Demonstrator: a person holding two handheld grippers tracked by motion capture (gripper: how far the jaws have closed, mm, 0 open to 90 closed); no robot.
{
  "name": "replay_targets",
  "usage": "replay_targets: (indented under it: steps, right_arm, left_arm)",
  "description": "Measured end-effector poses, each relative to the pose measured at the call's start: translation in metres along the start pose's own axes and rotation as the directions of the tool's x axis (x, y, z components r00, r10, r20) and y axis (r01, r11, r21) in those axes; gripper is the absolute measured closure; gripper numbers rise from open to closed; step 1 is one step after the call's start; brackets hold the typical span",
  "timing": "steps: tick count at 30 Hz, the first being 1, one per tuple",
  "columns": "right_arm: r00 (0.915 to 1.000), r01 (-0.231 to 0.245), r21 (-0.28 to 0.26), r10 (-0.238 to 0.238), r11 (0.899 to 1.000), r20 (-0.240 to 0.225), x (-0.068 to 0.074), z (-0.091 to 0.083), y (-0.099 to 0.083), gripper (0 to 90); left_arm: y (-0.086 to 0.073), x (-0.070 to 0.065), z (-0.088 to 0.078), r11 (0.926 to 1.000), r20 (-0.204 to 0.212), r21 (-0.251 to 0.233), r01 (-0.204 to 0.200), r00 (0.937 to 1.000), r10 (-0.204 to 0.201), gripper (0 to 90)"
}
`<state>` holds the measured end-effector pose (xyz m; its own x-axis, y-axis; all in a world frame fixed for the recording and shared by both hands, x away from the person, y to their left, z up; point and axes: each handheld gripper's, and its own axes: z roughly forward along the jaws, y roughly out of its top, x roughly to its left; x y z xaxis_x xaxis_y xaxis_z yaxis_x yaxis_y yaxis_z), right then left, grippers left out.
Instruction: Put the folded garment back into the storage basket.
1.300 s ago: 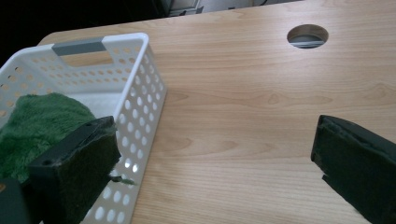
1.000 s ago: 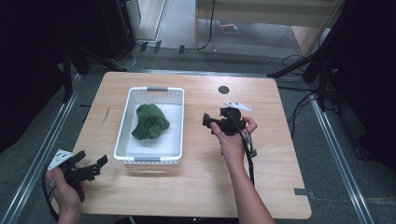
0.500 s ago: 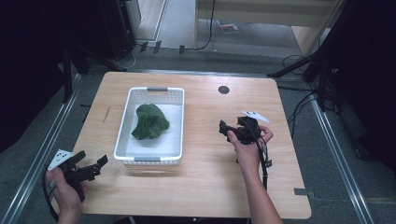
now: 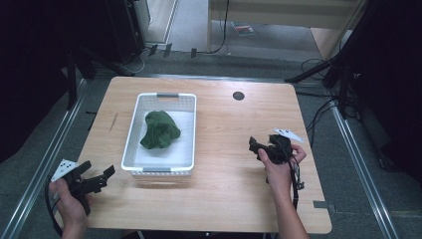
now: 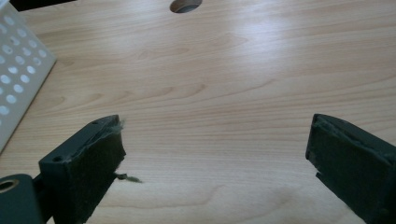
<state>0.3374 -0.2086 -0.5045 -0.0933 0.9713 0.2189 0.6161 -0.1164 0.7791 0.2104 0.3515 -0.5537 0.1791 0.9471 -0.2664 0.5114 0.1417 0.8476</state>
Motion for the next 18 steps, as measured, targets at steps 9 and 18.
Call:
replay_targets:
  steps: [9, 18]
  right_arm:
    - [0.999, -0.012, -0.013, 0.013, 1.0, 0.042, -0.026, -0.008, -0.013, 5.3]
    - [0.9968, -0.017, -0.008, 0.017, 1.0, 0.078, -0.049, -0.015, -0.025, 5.6]
  left_arm:
    - [0.0, 0.0, 0.0, 1.0, -0.002, -0.002, 0.0, 1.0, 0.0, 0.6]
    - [0.0, 0.0, 0.0, 1.0, -0.003, -0.002, 0.0, 1.0, 0.0, 0.6]
